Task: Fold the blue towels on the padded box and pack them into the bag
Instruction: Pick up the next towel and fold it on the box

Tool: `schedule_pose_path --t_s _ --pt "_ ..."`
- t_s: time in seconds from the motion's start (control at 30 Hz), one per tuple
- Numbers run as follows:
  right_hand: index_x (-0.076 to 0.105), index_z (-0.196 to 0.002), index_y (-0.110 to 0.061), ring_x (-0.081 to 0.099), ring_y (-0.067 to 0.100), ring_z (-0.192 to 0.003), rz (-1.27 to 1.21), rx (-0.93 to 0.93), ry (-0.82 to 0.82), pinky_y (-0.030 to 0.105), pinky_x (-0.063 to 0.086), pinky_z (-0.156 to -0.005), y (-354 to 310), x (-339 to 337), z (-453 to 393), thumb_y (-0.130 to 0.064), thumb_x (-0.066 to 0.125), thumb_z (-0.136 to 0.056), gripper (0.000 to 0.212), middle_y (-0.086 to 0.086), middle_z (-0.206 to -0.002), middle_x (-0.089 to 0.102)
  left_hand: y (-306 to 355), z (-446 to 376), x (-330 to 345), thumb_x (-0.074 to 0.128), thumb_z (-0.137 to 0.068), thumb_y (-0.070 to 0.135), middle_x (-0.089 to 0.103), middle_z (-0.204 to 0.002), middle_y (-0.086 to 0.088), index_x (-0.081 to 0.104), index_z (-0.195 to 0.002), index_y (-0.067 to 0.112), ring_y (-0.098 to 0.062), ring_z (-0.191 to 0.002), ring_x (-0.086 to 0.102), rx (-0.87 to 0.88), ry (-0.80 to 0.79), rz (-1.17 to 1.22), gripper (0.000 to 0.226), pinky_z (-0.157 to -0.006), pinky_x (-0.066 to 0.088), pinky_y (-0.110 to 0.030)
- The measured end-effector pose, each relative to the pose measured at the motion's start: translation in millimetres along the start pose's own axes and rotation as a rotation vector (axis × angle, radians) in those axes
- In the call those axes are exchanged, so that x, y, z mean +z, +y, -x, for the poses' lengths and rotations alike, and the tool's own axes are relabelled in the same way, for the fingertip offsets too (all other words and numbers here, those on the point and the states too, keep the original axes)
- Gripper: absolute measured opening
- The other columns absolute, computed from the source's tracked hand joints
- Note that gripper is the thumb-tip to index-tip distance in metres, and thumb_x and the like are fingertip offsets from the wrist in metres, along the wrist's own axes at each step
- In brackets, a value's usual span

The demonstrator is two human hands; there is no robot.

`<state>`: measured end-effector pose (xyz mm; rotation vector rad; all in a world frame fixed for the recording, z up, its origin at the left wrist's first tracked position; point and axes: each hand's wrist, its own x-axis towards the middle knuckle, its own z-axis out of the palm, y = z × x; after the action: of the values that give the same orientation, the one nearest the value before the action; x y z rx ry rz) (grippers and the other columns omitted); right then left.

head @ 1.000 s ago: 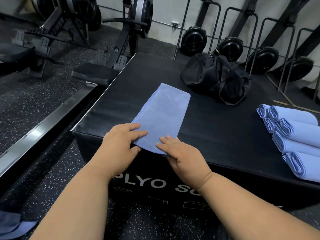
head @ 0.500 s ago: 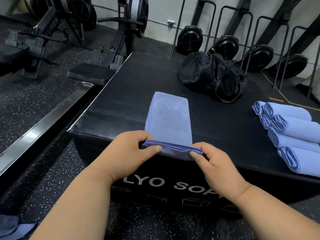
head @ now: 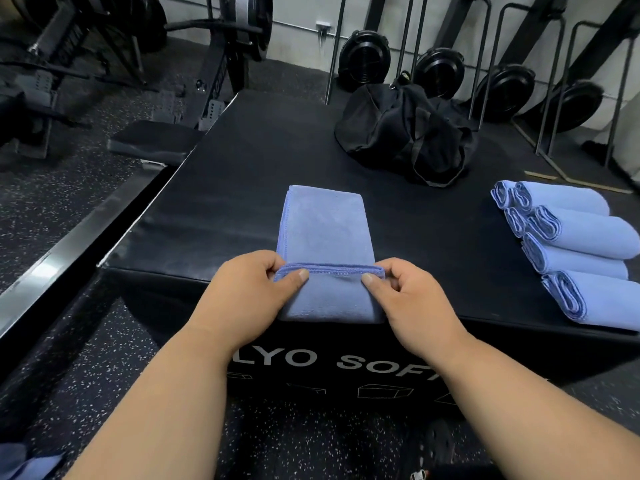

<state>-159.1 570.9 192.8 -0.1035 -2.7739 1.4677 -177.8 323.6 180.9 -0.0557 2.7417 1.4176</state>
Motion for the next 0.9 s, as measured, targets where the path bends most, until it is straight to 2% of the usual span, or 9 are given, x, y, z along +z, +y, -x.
schedule_pose_path --t_s 0.1,0.17,0.23,0.4,0.53,0.67,0.73,0.8,0.9 --pt "0.074 -0.091 -0.028 0.058 0.013 -0.067 -0.031 0.048 -0.008 0.033 0.048 -0.069 2.7 -1.3 -5.9 -0.037 0.068 -0.099 0.014 0.009 -0.077 0.070 0.9 -3.4 2.3 0.071 -0.089 0.059 0.064 -0.074 -0.003 0.060 -0.078 0.015 -0.014 -0.060 0.053 -0.014 0.025 -0.027 0.047 -0.060 0.045 -0.033" --pt "0.072 -0.085 -0.022 0.049 0.009 -0.060 -0.036 0.070 -0.004 0.030 0.043 -0.063 4.3 -2.8 -6.5 -0.037 0.070 -0.097 0.019 0.001 -0.064 0.057 1.1 -4.0 1.8 0.071 -0.089 0.059 0.060 -0.071 -0.007 0.058 -0.078 0.011 -0.013 -0.058 0.048 -0.019 0.018 -0.040 0.051 -0.059 0.043 -0.033" --pt "0.068 -0.079 -0.016 0.044 0.009 -0.058 -0.029 0.083 -0.001 0.029 0.040 -0.061 6.8 -4.5 -6.5 -0.037 0.072 -0.096 0.027 -0.008 -0.059 0.050 0.9 -3.0 0.0 0.071 -0.090 0.057 0.053 -0.062 -0.002 0.056 -0.077 0.009 -0.013 -0.056 0.044 -0.034 -0.011 -0.037 0.052 -0.058 0.040 -0.033" --pt "0.060 -0.074 -0.012 0.043 0.008 -0.055 0.028 0.069 0.004 0.020 0.038 -0.055 8.1 -4.9 -6.3 -0.035 0.074 -0.093 0.033 -0.011 -0.057 0.049 2.6 -2.3 0.7 0.071 -0.090 0.056 0.046 -0.057 0.006 0.054 -0.078 0.006 -0.012 -0.053 0.040 -0.035 -0.020 -0.069 0.054 -0.057 0.038 -0.033" --pt "0.055 -0.073 -0.013 0.039 0.006 -0.053 0.031 0.042 0.025 0.016 0.034 -0.051 9.4 -3.7 -7.2 -0.030 0.077 -0.090 0.033 -0.011 -0.057 0.046 3.7 -0.7 2.8 0.072 -0.088 0.057 0.050 -0.058 0.006 0.057 -0.080 0.009 -0.011 -0.053 0.042 -0.041 0.005 -0.083 0.051 -0.057 0.040 -0.033" --pt "0.065 -0.087 -0.022 0.044 0.005 -0.052 -0.023 0.042 0.011 0.017 0.039 -0.055 9.3 -3.8 -8.5 -0.029 0.078 -0.091 0.016 -0.011 -0.056 0.050 9.4 3.0 3.6 0.077 -0.085 0.052 0.060 -0.065 0.009 0.057 -0.083 0.027 -0.010 -0.058 0.053 -0.052 0.077 -0.091 0.032 -0.058 0.044 -0.032" --pt "0.062 -0.092 -0.024 0.046 0.005 -0.053 -0.018 0.037 0.007 0.022 0.042 -0.058 9.7 -3.4 -8.9 -0.031 0.079 -0.091 0.018 -0.010 -0.058 0.051 12.5 4.7 3.4 0.079 -0.085 0.044 0.060 -0.069 0.007 0.053 -0.086 0.032 -0.011 -0.065 0.056 0.005 0.134 -0.140 0.029 -0.059 0.044 -0.031" --pt "0.056 -0.091 -0.024 0.046 0.006 -0.054 0.010 0.025 0.015 0.028 0.043 -0.060 11.3 -2.2 -8.6 -0.032 0.078 -0.091 0.023 -0.009 -0.059 0.051 16.6 7.1 3.8 0.080 -0.084 0.034 0.058 -0.077 0.010 0.054 -0.086 0.036 -0.008 -0.074 0.057 0.151 0.190 -0.169 0.025 -0.064 0.044 -0.026" --pt "0.050 -0.085 -0.023 0.044 0.008 -0.055 0.049 0.015 0.024 0.032 0.042 -0.060 12.8 -0.2 -9.1 -0.031 0.078 -0.090 0.029 -0.010 -0.059 0.049 27.8 14.3 8.9 0.079 -0.083 0.030 0.063 -0.097 0.021 0.068 -0.089 0.039 -0.002 -0.098 0.055 0.431 0.127 -0.185 0.015 -0.087 0.045 -0.022"
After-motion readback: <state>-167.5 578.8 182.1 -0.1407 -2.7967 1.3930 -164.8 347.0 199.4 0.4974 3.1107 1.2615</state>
